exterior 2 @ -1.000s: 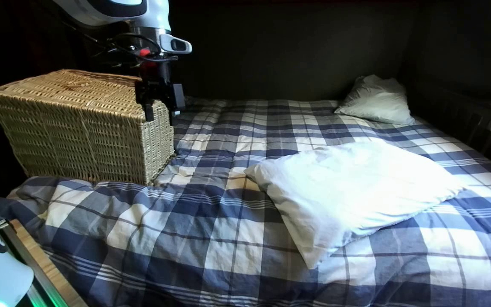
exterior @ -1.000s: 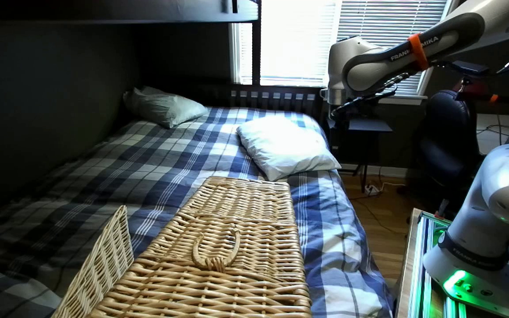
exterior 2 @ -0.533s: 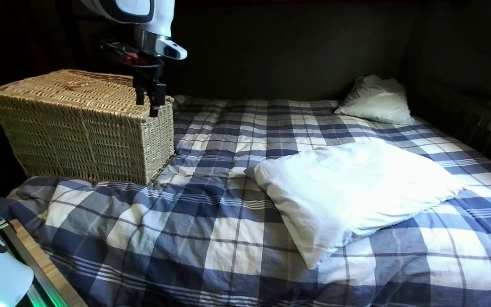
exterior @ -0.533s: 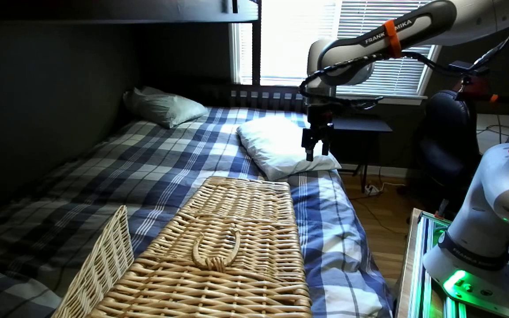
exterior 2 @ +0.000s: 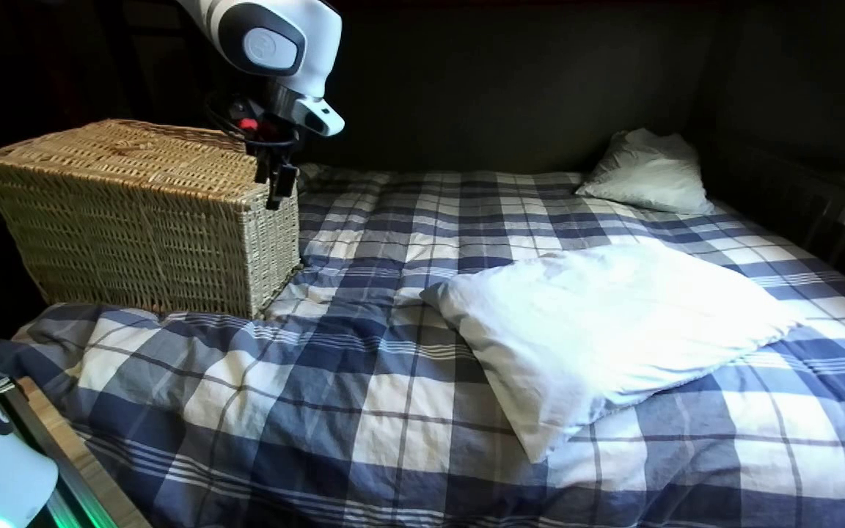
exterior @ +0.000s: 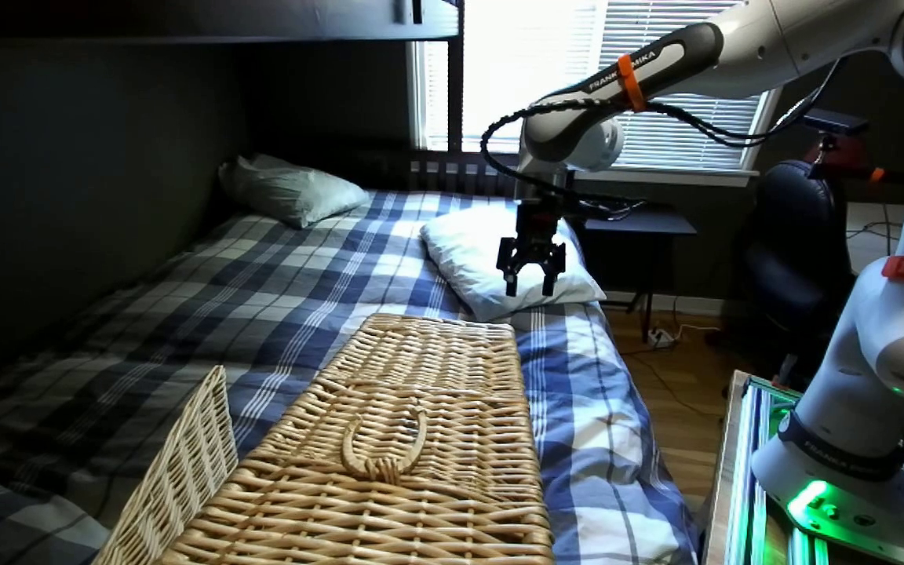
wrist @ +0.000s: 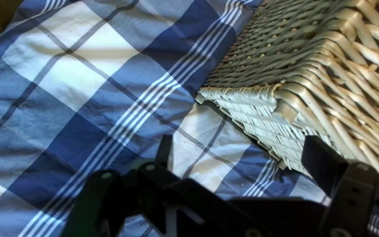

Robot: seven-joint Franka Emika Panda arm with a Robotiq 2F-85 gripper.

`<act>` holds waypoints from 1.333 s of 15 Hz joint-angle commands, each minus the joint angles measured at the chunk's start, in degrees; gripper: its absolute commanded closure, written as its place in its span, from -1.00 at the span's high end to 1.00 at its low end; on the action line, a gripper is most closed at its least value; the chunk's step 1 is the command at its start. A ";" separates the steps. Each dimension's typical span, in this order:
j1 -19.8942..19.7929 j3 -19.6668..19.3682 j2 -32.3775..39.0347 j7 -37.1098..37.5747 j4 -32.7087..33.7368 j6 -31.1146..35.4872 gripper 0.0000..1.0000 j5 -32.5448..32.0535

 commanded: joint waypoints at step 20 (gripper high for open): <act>0.94 -0.58 9.46 26.93 2.43 4.77 1.00 16.73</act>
